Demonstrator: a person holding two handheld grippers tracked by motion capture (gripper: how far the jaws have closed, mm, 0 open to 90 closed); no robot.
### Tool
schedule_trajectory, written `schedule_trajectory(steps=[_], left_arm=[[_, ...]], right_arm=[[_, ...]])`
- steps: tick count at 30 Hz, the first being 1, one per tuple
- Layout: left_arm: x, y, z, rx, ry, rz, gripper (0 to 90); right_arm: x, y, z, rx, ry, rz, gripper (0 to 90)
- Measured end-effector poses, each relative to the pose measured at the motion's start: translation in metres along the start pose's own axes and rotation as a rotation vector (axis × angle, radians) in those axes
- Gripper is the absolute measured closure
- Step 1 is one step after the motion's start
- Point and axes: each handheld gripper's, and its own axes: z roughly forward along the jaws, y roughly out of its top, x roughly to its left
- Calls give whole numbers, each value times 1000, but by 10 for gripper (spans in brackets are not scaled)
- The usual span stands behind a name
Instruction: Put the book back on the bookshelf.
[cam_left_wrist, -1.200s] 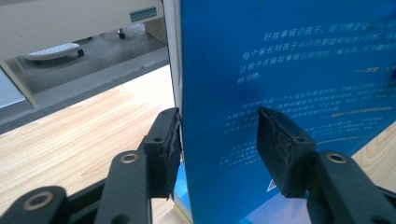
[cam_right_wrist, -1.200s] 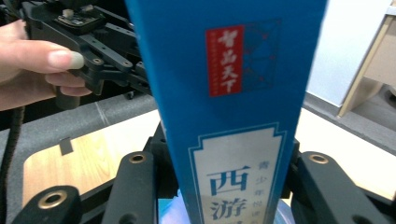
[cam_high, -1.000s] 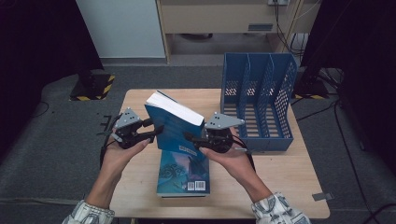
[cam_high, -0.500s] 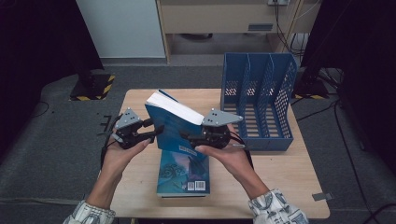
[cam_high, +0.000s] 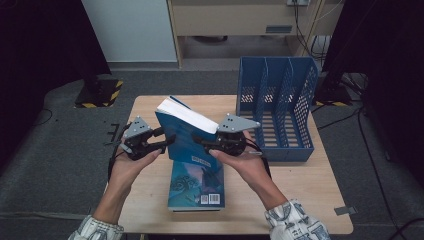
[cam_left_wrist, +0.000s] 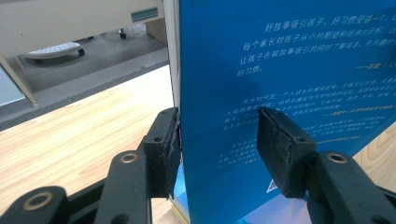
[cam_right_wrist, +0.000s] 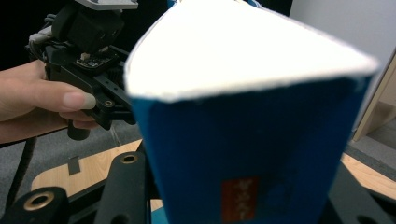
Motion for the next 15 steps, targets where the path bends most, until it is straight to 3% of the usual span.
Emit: schedule_trajectory(steps=[6,10,15], left_arm=[[0,0,0,-2,0,-1,494],[0,0,0,-1,0,-1,494],[-1,-1,2,-4,4,-4,493]], right_arm=[[0,-8,3,-16,-10,-17,532],[-3,-17,5,-41,-9,12,548],[-4,-19,7,-55,-15,4,555]])
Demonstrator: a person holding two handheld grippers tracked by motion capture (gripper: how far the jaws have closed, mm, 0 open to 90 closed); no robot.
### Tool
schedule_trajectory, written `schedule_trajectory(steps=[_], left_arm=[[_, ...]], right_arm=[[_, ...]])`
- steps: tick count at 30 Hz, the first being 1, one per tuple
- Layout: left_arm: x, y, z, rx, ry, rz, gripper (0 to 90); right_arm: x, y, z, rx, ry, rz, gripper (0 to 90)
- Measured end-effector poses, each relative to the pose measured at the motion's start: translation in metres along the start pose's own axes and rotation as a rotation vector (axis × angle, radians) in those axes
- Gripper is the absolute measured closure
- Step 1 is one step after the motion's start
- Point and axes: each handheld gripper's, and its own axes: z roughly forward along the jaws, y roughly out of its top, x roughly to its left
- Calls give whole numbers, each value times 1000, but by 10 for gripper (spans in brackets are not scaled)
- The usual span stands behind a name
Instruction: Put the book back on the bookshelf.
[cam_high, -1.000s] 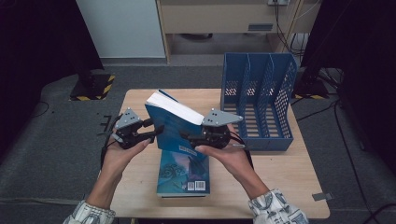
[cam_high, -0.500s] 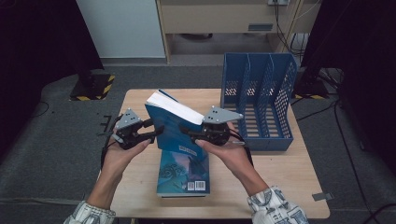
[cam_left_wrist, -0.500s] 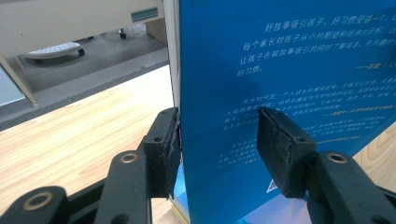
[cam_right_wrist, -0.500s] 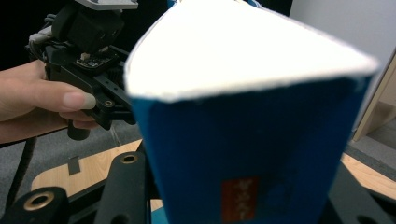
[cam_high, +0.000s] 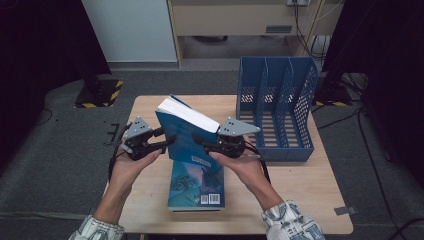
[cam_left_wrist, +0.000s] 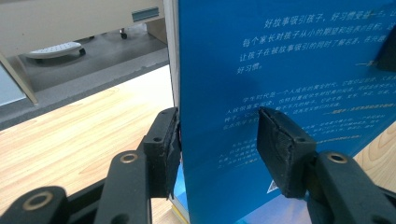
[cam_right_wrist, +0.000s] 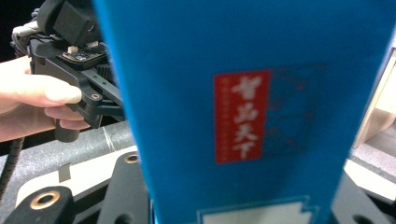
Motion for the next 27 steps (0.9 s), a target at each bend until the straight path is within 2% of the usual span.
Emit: schedule_trajectory(steps=[14,27], left_arm=[[0,-1,0,3,-1,0,493],[1,-5,2,5,-3,-14,490]], right_arm=[[0,-3,7,-23,1,15,539],[0,-3,9,-37,2,17,570]])
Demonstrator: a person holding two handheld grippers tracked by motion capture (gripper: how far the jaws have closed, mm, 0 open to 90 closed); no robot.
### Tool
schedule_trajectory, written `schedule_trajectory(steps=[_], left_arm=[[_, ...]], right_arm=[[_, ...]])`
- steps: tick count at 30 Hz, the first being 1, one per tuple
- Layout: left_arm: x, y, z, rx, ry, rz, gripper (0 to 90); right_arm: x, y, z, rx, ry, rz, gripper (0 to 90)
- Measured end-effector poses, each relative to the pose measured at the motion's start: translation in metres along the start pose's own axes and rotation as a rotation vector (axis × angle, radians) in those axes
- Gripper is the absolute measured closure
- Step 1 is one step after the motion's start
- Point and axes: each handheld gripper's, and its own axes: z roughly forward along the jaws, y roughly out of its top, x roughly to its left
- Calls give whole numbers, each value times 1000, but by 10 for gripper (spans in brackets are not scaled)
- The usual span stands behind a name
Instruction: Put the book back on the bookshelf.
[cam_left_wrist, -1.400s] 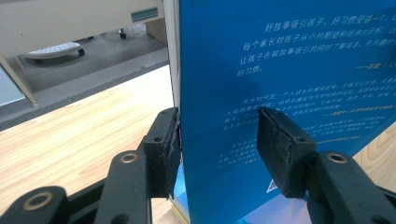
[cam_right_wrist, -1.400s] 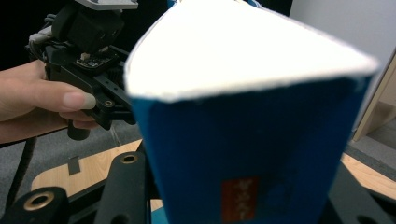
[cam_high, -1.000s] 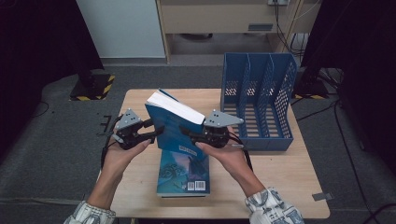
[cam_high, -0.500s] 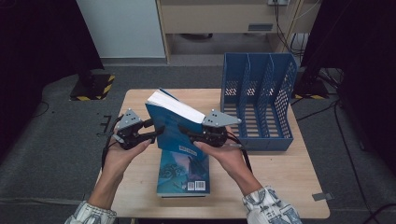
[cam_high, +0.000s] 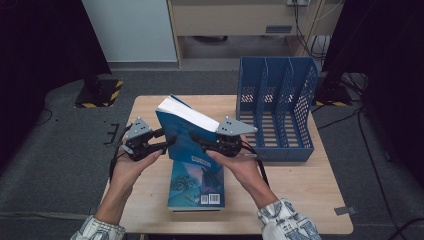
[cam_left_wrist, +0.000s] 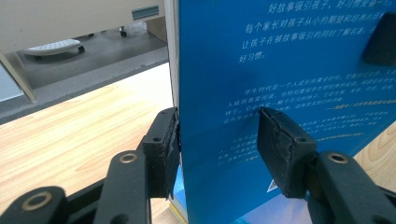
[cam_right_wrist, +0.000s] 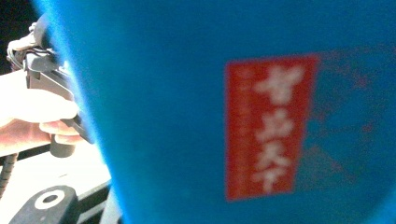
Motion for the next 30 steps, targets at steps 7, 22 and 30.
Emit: schedule_trajectory(steps=[7,22,30], left_arm=[[1,-1,1,-9,-6,-21,487],[40,-92,-8,84,197,-156,435],[62,-127,-3,176,304,-185,434]], right_arm=[[-1,1,2,-4,-6,5,579],[-8,21,7,55,-46,75,612],[-13,38,1,43,-99,100,613]])
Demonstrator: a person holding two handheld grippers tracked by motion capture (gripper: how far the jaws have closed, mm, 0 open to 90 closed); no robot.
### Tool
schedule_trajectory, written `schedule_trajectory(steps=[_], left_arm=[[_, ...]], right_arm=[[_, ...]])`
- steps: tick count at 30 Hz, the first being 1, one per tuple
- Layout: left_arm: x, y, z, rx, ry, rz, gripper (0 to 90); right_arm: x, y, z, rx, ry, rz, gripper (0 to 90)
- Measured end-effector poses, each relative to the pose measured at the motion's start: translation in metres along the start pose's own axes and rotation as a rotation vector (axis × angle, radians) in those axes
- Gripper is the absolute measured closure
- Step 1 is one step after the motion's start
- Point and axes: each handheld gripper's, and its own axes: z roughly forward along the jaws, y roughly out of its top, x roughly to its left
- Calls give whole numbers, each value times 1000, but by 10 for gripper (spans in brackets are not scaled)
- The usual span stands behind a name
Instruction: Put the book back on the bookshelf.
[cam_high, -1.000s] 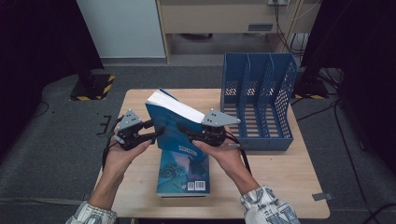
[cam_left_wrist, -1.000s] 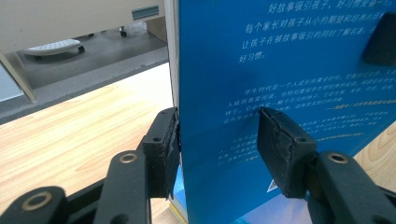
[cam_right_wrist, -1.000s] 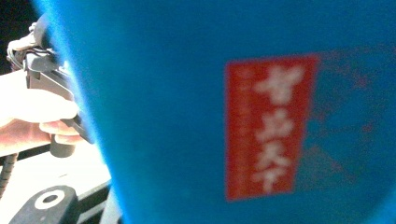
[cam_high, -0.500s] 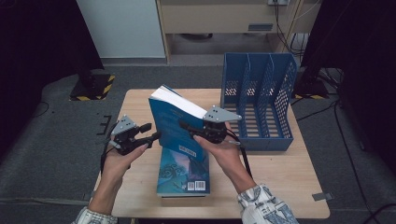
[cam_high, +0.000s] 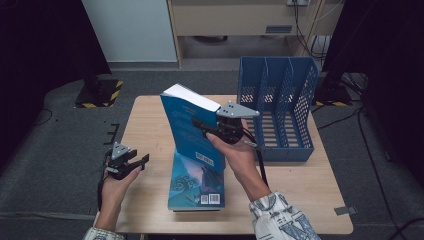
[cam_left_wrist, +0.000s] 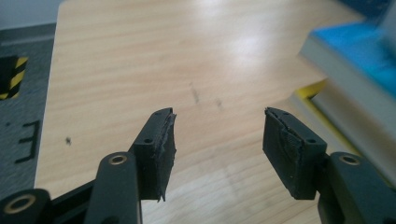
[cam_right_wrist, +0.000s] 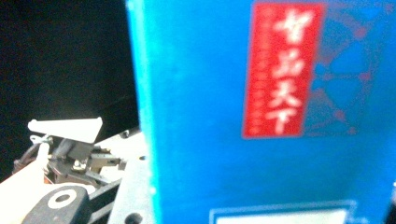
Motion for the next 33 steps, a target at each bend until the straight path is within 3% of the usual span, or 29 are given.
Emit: schedule_trajectory(steps=[6,12,18,33], left_arm=[[6,-6,8,31,-3,-27,418],[12,-11,11,53,8,-43,403],[13,-14,17,83,18,-51,301],[14,-16,20,106,16,-61,209]], right_arm=[[-12,5,-9,-22,-14,82,614],[-15,11,-22,-39,-42,93,614],[-20,16,-37,-51,-59,126,614],[-35,20,-73,-59,-144,121,613]])
